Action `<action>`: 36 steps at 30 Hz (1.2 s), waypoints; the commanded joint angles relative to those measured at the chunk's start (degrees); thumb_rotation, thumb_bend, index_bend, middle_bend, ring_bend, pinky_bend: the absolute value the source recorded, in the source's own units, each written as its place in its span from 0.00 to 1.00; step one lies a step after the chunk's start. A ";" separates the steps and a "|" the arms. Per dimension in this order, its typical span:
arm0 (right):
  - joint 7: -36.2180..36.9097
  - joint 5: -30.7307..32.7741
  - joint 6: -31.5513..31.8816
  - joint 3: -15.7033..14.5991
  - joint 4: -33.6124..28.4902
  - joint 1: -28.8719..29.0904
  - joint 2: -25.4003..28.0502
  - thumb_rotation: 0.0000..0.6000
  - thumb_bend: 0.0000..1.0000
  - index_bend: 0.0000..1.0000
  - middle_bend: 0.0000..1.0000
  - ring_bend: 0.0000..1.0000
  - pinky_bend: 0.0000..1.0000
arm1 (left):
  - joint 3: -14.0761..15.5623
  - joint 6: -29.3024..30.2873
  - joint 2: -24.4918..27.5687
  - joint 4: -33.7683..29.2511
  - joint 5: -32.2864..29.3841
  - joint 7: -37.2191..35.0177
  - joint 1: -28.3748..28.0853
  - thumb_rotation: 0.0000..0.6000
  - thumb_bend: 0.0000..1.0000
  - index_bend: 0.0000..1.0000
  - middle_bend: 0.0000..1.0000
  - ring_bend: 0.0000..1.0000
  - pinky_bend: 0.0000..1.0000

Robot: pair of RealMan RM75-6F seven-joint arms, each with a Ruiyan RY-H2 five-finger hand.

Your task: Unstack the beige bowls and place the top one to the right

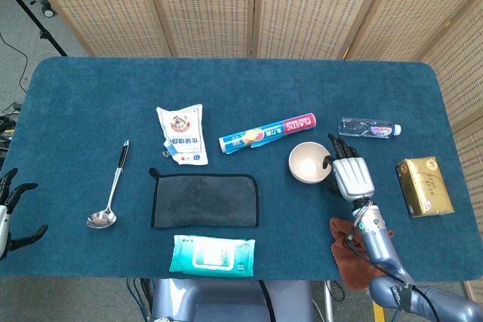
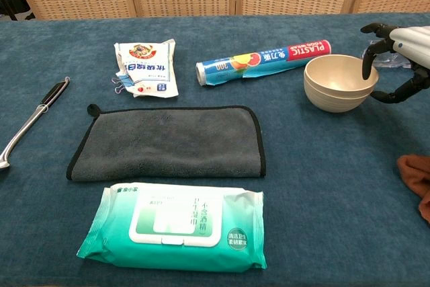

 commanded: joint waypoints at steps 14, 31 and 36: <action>0.30 -0.20 0.75 -0.13 0.11 0.05 -0.29 1.00 0.36 0.48 0.01 0.00 0.19 | -0.02 0.07 0.01 0.04 0.03 -0.11 0.01 1.00 0.18 0.26 0.00 0.00 0.05; 0.22 0.12 0.95 -0.59 0.34 -0.22 -0.78 1.00 0.36 0.51 0.01 0.00 0.19 | 0.05 -0.16 0.55 -0.30 0.22 -1.28 0.01 1.00 0.18 0.26 0.00 0.00 0.05; 0.16 0.18 1.08 -0.71 0.53 -0.32 -1.11 1.00 0.36 0.52 0.01 0.00 0.19 | 0.10 -0.31 0.60 -0.28 0.21 -1.34 -0.03 1.00 0.18 0.26 0.00 0.00 0.05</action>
